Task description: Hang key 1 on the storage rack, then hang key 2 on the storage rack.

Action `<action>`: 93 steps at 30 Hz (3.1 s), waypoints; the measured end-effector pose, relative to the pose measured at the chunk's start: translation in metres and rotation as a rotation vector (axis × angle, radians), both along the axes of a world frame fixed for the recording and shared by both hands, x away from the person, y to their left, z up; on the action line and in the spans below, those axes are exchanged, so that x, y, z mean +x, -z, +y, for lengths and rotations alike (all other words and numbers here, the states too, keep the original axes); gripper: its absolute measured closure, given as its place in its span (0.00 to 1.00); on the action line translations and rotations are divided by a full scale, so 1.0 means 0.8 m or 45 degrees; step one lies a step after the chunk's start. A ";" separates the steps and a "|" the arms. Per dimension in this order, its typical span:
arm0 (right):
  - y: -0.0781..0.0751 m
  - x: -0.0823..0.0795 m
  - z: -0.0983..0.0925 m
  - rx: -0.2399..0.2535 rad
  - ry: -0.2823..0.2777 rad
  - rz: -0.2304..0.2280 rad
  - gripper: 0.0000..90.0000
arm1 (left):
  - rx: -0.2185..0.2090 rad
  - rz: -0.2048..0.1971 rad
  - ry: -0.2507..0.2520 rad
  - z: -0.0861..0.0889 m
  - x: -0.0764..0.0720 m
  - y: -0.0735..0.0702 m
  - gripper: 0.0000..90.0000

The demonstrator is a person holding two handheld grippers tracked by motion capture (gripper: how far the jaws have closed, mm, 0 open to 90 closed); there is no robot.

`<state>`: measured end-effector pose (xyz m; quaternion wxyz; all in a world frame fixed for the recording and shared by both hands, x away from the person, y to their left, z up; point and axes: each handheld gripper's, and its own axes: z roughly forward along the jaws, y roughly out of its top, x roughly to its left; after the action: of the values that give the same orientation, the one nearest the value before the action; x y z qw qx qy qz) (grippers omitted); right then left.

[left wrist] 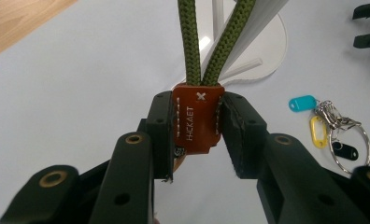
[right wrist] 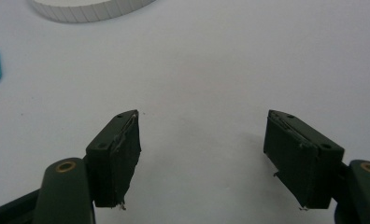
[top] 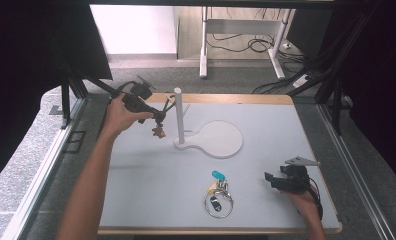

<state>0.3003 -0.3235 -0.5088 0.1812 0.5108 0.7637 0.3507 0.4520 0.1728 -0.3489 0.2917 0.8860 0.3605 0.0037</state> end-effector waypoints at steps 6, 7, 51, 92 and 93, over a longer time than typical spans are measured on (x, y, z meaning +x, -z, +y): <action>0.000 0.000 -0.001 -0.001 0.004 0.001 0.30 | 0.009 0.011 0.002 -0.008 0.001 0.010 0.73; 0.001 0.000 -0.002 -0.003 0.007 0.002 0.30 | 0.004 0.015 0.000 -0.008 0.001 0.016 0.73; -0.008 -0.003 0.020 0.014 -0.073 -0.032 0.33 | -0.072 -0.171 0.058 0.029 -0.171 0.118 0.52; -0.058 -0.031 0.109 -0.021 -0.478 -0.112 0.54 | -0.076 -0.100 -0.004 0.062 -0.199 0.172 0.48; -0.057 -0.031 0.115 -0.027 -0.524 -0.099 0.54 | -0.070 -0.098 -0.011 0.065 -0.199 0.171 0.48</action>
<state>0.2755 -0.2314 -0.4629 0.1404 0.3282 0.8480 0.3918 0.2930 0.2252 -0.4861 0.3297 0.8753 0.3526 0.0291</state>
